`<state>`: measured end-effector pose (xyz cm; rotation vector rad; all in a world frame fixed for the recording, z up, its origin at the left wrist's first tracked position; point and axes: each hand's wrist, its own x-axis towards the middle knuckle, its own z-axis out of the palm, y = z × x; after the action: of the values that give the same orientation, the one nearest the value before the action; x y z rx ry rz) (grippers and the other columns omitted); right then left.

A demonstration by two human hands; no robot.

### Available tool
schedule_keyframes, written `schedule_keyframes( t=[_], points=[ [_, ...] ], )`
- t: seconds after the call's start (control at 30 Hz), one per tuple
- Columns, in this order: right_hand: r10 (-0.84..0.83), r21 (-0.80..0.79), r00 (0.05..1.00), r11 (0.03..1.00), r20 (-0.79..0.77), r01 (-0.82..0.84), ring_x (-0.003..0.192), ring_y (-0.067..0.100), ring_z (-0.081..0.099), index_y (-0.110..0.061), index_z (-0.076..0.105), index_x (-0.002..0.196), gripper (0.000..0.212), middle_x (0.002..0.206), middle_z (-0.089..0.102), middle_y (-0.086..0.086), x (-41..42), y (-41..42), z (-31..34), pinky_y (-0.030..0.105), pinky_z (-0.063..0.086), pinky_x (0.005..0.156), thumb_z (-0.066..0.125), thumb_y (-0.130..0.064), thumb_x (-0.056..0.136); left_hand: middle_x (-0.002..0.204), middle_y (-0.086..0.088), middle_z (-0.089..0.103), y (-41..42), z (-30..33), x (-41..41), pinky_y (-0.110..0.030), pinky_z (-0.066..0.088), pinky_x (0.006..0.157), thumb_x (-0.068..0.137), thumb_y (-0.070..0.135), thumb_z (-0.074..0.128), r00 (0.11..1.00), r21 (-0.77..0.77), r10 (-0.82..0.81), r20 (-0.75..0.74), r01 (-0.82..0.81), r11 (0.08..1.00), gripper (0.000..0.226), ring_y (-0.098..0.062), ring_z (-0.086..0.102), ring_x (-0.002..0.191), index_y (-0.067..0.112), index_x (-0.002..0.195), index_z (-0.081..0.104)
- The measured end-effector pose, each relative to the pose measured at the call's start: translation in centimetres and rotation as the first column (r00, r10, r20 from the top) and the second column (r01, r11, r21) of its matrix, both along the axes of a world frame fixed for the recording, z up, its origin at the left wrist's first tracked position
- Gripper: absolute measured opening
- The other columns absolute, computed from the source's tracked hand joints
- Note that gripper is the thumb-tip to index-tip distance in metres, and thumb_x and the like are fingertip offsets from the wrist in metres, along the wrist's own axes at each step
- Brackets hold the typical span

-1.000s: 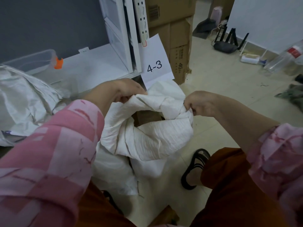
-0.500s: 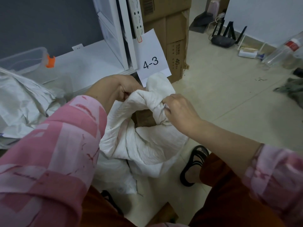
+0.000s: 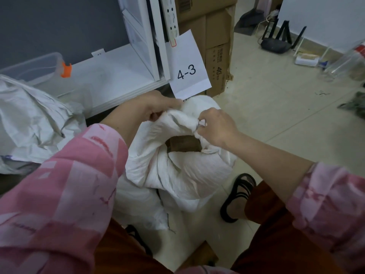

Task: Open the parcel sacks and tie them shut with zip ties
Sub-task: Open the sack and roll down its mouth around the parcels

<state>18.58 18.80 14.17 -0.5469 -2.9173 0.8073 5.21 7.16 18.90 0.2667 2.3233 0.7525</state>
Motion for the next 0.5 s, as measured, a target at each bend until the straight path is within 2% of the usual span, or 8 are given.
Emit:
schedule_keyframes(
  t=[0.03,0.1,0.17,0.23,0.3,0.33,0.4,0.5],
  points=[
    [-0.006,-0.08,0.999,0.997,0.048,0.01,0.075,0.024,0.051,-0.011,0.059,0.073,0.013,0.077,0.057,0.006,-0.2,0.7,0.4,0.026,0.034,0.058,0.058,-0.016,0.086,0.071,-0.001,0.044,-0.3,0.4,0.6,-0.027,0.033,0.056,0.073,0.047,0.076,0.989,-0.031,-0.029,-0.148,0.025,0.999,0.038,-0.015,0.041,0.06,0.017,0.08,0.053],
    [-0.005,-0.242,0.992,0.97,0.123,0.035,0.06,0.018,0.039,-0.012,0.042,0.058,0.031,0.06,0.04,0.002,-0.5,2.0,1.3,0.025,0.027,0.049,0.056,-0.01,0.086,0.095,0.004,0.051,-1.0,0.6,2.1,-0.028,0.041,0.07,0.062,0.05,0.082,0.895,-0.128,-0.146,-0.421,0.1,0.987,0.057,-0.014,0.05,0.085,0.021,0.102,0.054],
    [-0.008,-0.33,0.975,0.94,0.221,0.082,0.056,0.015,0.031,-0.011,0.04,0.06,0.029,0.059,0.034,0.003,-0.9,2.9,2.1,0.025,0.025,0.05,0.053,-0.006,0.086,0.109,0.007,0.057,-1.5,-0.1,3.7,-0.031,0.046,0.081,0.058,0.047,0.085,0.815,-0.188,-0.241,-0.527,0.165,0.968,0.063,-0.013,0.054,0.1,0.025,0.111,0.059],
    [-0.034,-0.412,0.95,0.896,0.311,0.166,0.056,0.016,0.031,-0.011,0.038,0.059,0.027,0.061,0.035,0.005,-1.3,3.5,2.4,0.025,0.025,0.051,0.054,-0.004,0.081,0.111,0.008,0.062,-1.7,-1.2,4.6,-0.033,0.049,0.085,0.069,0.038,0.081,0.795,-0.168,-0.257,-0.55,0.197,0.966,0.045,-0.014,0.057,0.103,0.027,0.109,0.066],
    [-0.096,-0.499,0.933,0.823,0.348,0.271,0.06,0.017,0.038,-0.009,0.044,0.064,0.017,0.066,0.042,0.007,-1.4,4.2,2.3,0.025,0.031,0.055,0.053,-0.002,0.077,0.104,0.003,0.067,-1.7,-1.7,4.3,-0.036,0.051,0.084,0.082,0.028,0.071,0.828,-0.102,-0.241,-0.507,0.219,0.97,0.024,-0.016,0.061,0.096,0.021,0.105,0.071],
    [-0.13,-0.55,0.924,0.77,0.36,0.322,0.066,0.02,0.044,-0.008,0.048,0.068,0.011,0.072,0.046,0.009,-1.3,4.5,2.1,0.026,0.035,0.059,0.051,0.0,0.075,0.098,0.001,0.068,-1.7,-1.7,3.9,-0.035,0.051,0.081,0.086,0.024,0.066,0.871,-0.037,-0.231,-0.433,0.238,0.97,0.02,-0.017,0.062,0.09,0.018,0.104,0.072],
    [-0.17,-0.615,0.903,0.681,0.395,0.398,0.079,0.025,0.048,-0.006,0.049,0.071,0.012,0.081,0.049,0.011,-0.8,5.1,2.0,0.029,0.039,0.067,0.042,0.004,0.073,0.079,-0.001,0.065,-1.8,-1.5,2.8,-0.03,0.047,0.066,0.092,0.02,0.06,0.951,0.078,-0.228,-0.21,0.249,0.965,0.017,-0.015,0.056,0.07,0.013,0.103,0.071],
    [-0.19,-0.599,0.899,0.688,0.395,0.409,0.066,0.022,0.044,-0.008,0.037,0.061,0.019,0.068,0.04,0.006,-0.9,6.0,1.2,0.025,0.033,0.056,0.04,0.004,0.075,0.058,0.0,0.047,-0.9,-1.5,1.4,-0.024,0.035,0.051,0.094,0.02,0.056,0.976,0.084,-0.218,0.005,0.217,0.973,0.018,-0.014,0.04,0.053,0.006,0.086,0.064]
  ],
)
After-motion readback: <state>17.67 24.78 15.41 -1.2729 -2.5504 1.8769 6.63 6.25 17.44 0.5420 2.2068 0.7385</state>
